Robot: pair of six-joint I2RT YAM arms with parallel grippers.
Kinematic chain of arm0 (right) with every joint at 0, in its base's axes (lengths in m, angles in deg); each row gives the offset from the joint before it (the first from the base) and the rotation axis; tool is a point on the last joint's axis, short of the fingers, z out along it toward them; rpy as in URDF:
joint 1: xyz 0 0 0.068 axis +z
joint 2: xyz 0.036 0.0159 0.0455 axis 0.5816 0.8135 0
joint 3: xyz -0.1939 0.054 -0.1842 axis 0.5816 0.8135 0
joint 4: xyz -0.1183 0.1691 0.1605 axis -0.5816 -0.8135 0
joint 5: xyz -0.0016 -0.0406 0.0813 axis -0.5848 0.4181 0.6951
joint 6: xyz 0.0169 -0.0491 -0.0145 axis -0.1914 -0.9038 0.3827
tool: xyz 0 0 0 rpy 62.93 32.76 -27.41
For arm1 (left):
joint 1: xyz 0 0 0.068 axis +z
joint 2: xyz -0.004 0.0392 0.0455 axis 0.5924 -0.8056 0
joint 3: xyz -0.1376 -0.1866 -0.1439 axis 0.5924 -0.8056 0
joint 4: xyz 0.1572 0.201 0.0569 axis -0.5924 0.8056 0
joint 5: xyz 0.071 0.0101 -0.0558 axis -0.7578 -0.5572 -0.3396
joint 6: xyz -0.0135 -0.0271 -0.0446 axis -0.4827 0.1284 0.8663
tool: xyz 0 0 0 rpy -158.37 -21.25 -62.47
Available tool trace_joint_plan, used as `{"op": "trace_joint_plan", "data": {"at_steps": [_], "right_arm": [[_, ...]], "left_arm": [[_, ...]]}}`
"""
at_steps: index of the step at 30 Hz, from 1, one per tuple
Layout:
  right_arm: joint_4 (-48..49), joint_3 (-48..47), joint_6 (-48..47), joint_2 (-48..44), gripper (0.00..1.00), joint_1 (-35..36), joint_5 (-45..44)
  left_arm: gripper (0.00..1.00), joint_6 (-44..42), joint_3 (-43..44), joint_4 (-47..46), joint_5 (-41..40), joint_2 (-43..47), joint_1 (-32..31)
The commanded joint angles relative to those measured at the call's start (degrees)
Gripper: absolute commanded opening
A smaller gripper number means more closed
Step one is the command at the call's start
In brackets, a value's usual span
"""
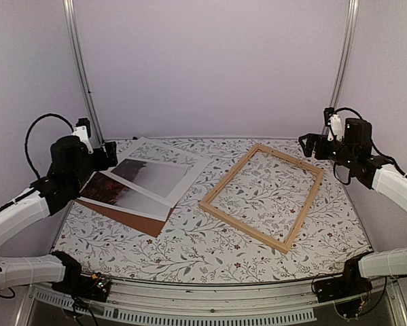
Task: Put the photo into the frame
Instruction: Rotate the frame body at the center of the board.
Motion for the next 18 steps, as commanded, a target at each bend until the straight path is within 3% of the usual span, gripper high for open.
{"op": "trace_joint_plan", "data": {"at_steps": [1, 18], "right_arm": [[1.86, 0.74, -0.11, -0.38, 0.99, 0.47, 0.47], [-0.61, -1.11, 2.39, 0.49, 0.99, 0.48, -3.47]], "left_arm": [[1.0, 0.68, -0.59, -2.23, 0.71, 0.17, -0.83], [1.0, 2.16, -1.9, -3.15, 2.87, -0.55, -0.94]]}}
